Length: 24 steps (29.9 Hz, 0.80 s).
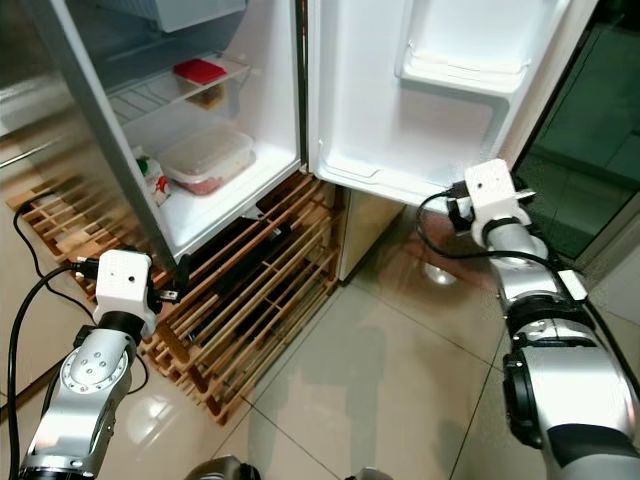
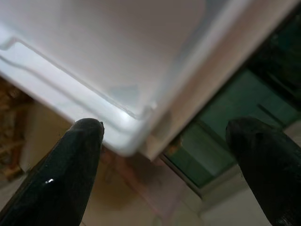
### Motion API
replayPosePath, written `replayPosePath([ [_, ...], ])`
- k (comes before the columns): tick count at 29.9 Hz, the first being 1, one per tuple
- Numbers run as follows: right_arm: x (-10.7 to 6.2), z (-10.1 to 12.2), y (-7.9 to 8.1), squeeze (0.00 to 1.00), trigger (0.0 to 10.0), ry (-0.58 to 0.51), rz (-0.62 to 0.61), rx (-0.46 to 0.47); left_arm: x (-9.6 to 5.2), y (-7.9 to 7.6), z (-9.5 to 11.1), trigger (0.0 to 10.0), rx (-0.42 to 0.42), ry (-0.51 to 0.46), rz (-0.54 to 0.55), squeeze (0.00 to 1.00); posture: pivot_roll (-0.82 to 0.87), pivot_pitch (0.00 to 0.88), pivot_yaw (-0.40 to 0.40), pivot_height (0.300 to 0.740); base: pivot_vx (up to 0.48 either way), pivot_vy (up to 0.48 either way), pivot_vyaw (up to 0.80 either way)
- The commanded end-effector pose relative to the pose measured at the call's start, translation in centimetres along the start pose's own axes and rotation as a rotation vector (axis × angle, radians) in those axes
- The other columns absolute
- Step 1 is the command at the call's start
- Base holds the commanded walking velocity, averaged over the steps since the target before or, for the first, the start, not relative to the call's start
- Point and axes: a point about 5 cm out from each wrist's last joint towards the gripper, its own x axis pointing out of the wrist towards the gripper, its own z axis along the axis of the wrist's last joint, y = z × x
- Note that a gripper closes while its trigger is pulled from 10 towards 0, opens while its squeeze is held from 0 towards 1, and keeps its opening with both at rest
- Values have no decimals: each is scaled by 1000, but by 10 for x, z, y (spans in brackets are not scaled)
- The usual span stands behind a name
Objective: Restocking fridge
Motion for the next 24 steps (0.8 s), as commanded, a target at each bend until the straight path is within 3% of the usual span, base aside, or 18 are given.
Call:
replayPosePath([
  [1,-1,-5,-8,0,10000,26,-27,46,1,3,4,10000,15,-6,-5,0,85,52,21,740,0,0,0],
  [4,2,7,10,0,10000,-44,23,195,4,5,2,10000,22,9,5,0,72,46,13,740,0,0,0],
  [6,2,10,18,0,10000,-64,47,243,6,5,1,10000,26,13,6,0,61,41,5,740,0,0,0],
  [9,-3,17,67,0,10000,-157,157,381,12,0,4,10000,6,0,1,0,34,29,-7,740,0,0,0],
  [10,-3,17,67,0,10000,-157,157,381,12,0,4,10000,6,0,1,0,34,29,-7,740,0,0,0],
  [12,-10,20,94,0,10000,-189,215,415,15,-6,9,10000,-19,-22,-8,0,26,17,-8,740,0,187,691],
  [13,-10,20,94,0,10000,-189,215,415,15,-6,9,10000,-19,-22,-8,0,26,17,-8,740,0,375,650],
  [14,-18,22,117,0,10000,-203,278,443,17,-13,13,10000,-42,-42,-22,0,24,8,-12,740,0,461,625],
  [15,-18,22,117,0,10000,-203,278,443,17,-13,13,10000,-42,-42,-22,0,24,8,-12,740,0,461,625],
  [17,-23,21,132,0,10000,-201,325,469,16,-18,18,10000,-45,-72,-42,0,31,0,-22,740,0,461,616],
  [24,-30,19,146,0,10000,-193,387,484,13,-19,22,10000,-48,-102,-49,0,45,0,-33,740,-101,413,617],
])
